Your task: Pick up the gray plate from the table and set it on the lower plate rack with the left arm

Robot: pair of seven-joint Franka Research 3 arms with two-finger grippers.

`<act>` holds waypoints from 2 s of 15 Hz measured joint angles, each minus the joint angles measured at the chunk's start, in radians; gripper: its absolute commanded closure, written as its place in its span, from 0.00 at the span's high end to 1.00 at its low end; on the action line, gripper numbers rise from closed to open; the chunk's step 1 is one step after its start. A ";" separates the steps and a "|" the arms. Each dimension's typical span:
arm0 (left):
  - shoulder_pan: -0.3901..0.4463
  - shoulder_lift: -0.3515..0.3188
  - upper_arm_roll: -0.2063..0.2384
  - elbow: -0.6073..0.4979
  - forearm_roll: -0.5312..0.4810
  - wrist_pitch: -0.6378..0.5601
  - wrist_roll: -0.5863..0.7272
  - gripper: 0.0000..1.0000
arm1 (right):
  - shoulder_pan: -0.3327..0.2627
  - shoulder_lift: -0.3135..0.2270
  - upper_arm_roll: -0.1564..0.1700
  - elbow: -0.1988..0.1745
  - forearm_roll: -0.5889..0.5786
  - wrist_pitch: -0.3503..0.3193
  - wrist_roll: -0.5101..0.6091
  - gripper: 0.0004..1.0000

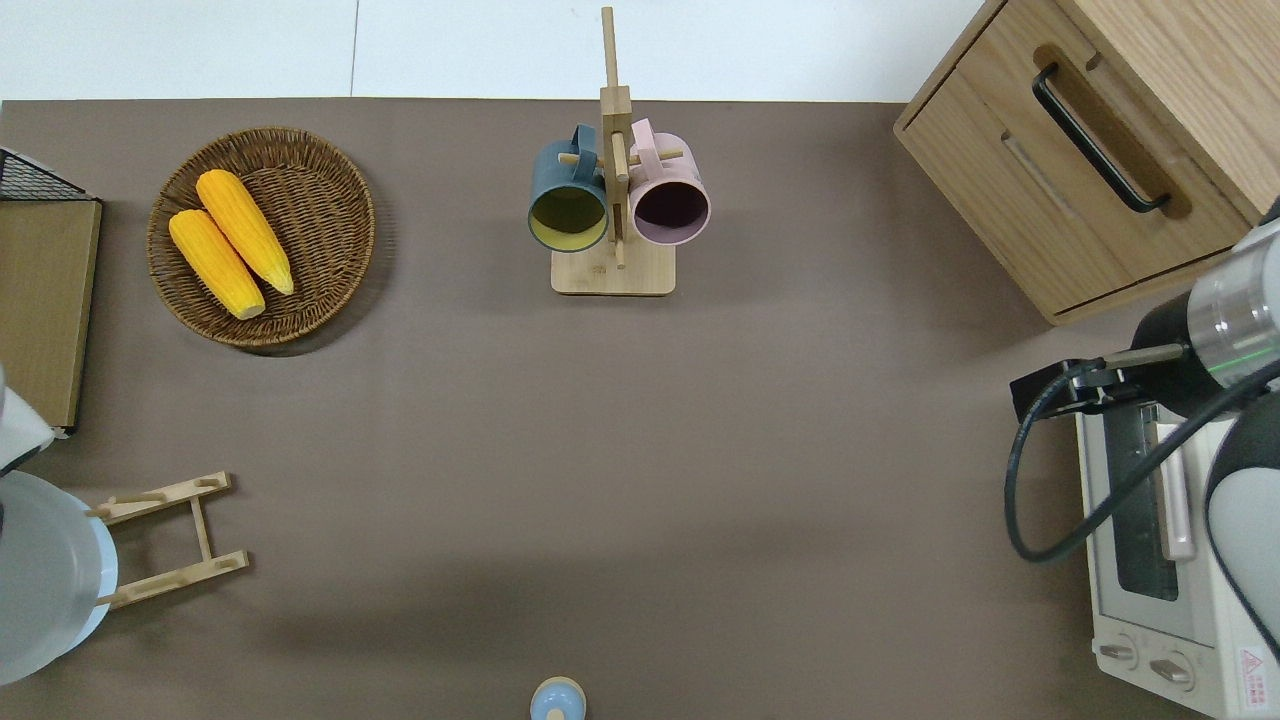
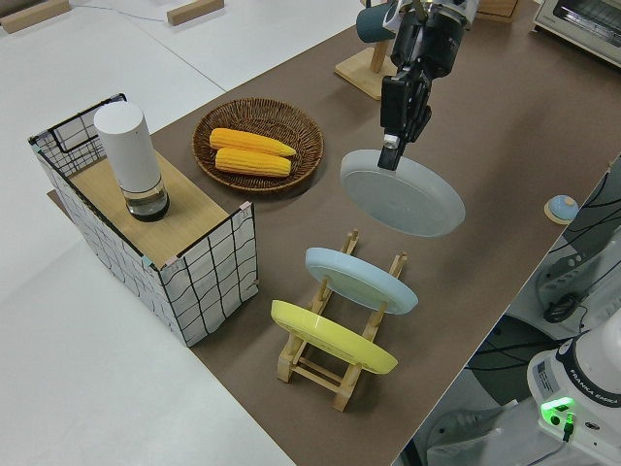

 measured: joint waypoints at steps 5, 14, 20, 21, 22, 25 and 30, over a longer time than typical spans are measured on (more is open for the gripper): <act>-0.003 0.003 -0.023 -0.043 0.001 0.000 -0.059 0.00 | 0.000 0.000 0.000 0.000 0.000 0.000 0.000 0.98; -0.004 0.048 -0.056 -0.137 -0.003 0.061 -0.250 0.00 | 0.000 0.000 0.000 0.000 0.000 0.000 0.000 0.98; -0.004 0.053 -0.056 -0.182 -0.010 0.107 -0.318 0.00 | 0.000 0.000 0.000 0.000 0.000 0.000 0.000 0.98; -0.004 0.054 -0.056 -0.186 -0.012 0.114 -0.330 0.00 | 0.000 0.000 0.000 0.000 0.000 0.000 0.000 0.98; -0.005 0.056 -0.056 -0.192 -0.015 0.119 -0.347 0.00 | 0.000 0.000 0.000 0.000 0.000 0.000 0.000 0.98; -0.009 0.068 -0.059 -0.208 -0.027 0.135 -0.395 0.00 | 0.000 0.000 0.000 0.000 0.000 0.000 0.000 0.98; -0.013 0.086 -0.067 -0.212 -0.041 0.136 -0.432 0.93 | 0.000 0.000 0.000 0.000 0.000 0.000 0.000 0.98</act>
